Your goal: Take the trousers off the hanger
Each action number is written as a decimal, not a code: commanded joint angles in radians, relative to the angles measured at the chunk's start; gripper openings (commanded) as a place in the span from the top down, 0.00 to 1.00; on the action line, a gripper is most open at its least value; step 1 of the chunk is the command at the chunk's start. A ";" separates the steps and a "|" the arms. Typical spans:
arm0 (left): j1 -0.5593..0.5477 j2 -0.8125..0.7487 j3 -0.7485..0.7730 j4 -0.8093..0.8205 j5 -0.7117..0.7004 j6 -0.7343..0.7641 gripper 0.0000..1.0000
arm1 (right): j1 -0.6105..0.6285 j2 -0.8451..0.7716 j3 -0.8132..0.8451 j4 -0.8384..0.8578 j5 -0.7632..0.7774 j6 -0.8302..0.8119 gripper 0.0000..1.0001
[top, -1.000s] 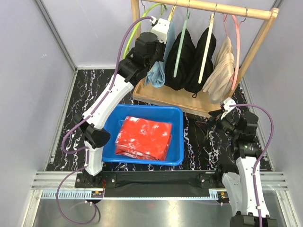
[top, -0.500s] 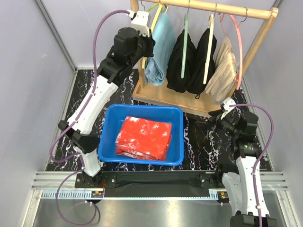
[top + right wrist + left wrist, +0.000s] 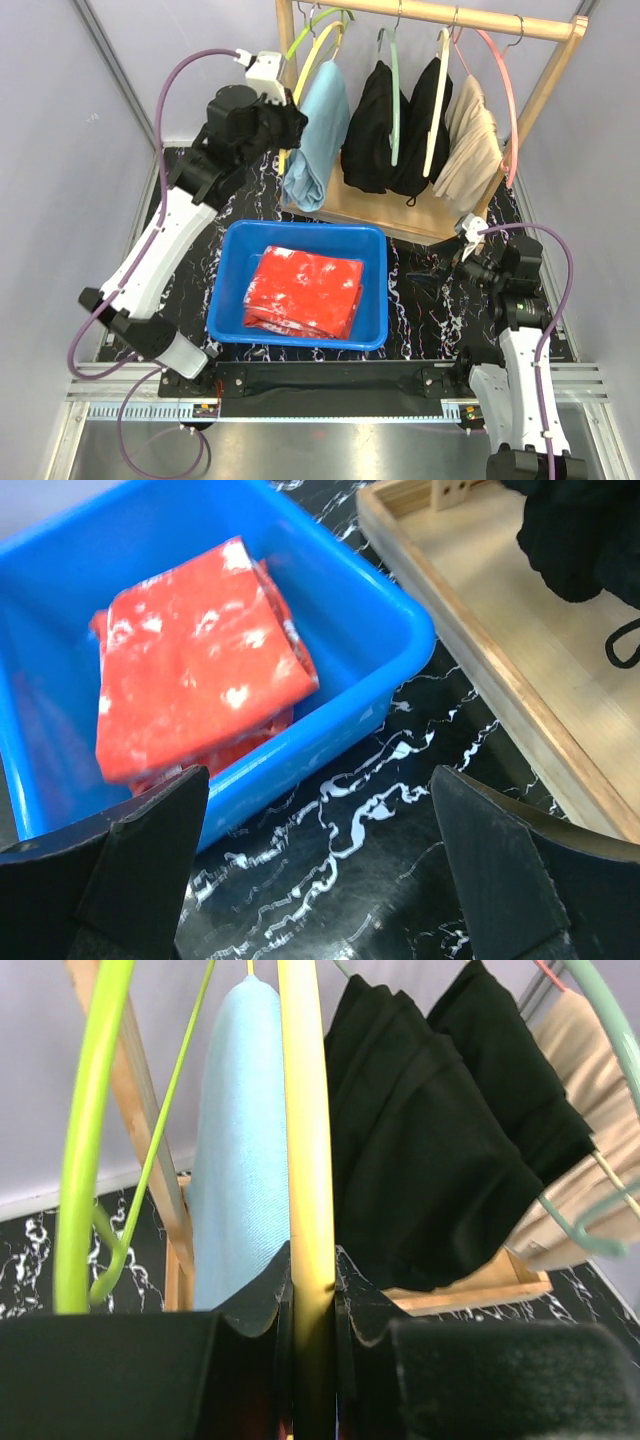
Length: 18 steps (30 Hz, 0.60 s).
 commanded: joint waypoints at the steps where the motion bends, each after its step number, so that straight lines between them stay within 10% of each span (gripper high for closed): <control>1: 0.002 -0.164 -0.028 0.355 0.034 -0.029 1.00 | 0.003 0.034 0.082 -0.090 -0.086 -0.160 0.00; 7: 0.002 -0.264 -0.146 0.386 0.051 -0.058 1.00 | 0.068 0.160 0.215 -0.208 -0.069 -0.359 0.00; 18: 0.002 -0.456 -0.421 0.451 -0.004 -0.264 1.00 | 0.606 0.355 0.450 -0.070 0.313 -0.262 0.00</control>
